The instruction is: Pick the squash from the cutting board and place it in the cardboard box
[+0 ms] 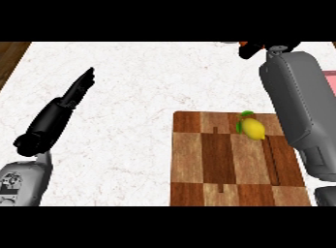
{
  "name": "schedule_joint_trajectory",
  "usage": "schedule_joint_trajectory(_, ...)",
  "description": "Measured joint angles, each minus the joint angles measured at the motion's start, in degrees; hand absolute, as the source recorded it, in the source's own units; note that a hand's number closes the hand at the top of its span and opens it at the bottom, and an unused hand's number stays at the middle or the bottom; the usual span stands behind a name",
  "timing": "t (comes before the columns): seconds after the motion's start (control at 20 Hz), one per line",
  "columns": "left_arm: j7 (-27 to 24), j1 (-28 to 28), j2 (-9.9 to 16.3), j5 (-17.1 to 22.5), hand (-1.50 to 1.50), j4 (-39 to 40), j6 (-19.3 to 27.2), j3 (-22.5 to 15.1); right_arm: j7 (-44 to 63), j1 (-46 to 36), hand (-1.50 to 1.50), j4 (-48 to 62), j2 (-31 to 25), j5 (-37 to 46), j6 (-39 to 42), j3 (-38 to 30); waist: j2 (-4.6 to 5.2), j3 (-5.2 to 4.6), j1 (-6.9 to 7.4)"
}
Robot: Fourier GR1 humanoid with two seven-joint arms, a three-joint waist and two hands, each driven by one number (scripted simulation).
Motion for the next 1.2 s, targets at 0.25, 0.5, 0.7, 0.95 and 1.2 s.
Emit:
schedule_joint_trajectory(0.25, 0.1, 0.7, -0.3, -0.2, 0.00, -0.2, 0.3, 0.0, 6.9, -3.1, 1.50, 2.7, -3.3, 0.9, -7.2, -4.6, -0.20, -0.01, -0.66)
schedule_joint_trajectory(0.5, 0.1, 1.1, 0.0, -0.3, 0.00, -0.5, 0.3, 0.5, 9.8, -4.1, 1.50, 6.5, -7.9, 1.1, -12.8, -8.4, -0.28, 0.00, -1.09)
schedule_joint_trajectory(0.7, 0.0, 2.4, -0.3, -0.8, 0.00, -1.6, 0.3, 0.0, 8.4, -4.5, 1.50, 10.3, -12.8, -0.1, -14.2, -11.0, -0.38, 0.02, -1.31)
schedule_joint_trajectory(0.95, -0.2, 2.3, 0.3, -0.4, 0.00, -1.3, -0.1, 1.1, 5.4, -3.4, 1.50, 14.9, -18.3, -1.1, -9.6, -12.2, -0.45, 0.01, -1.69)
schedule_joint_trajectory(1.2, -0.2, 1.3, -0.1, -0.5, 0.00, -0.2, 0.1, 1.1, 1.5, -2.4, 1.50, 20.6, -23.0, -5.3, -0.5, -15.7, -0.40, 0.04, -1.94)
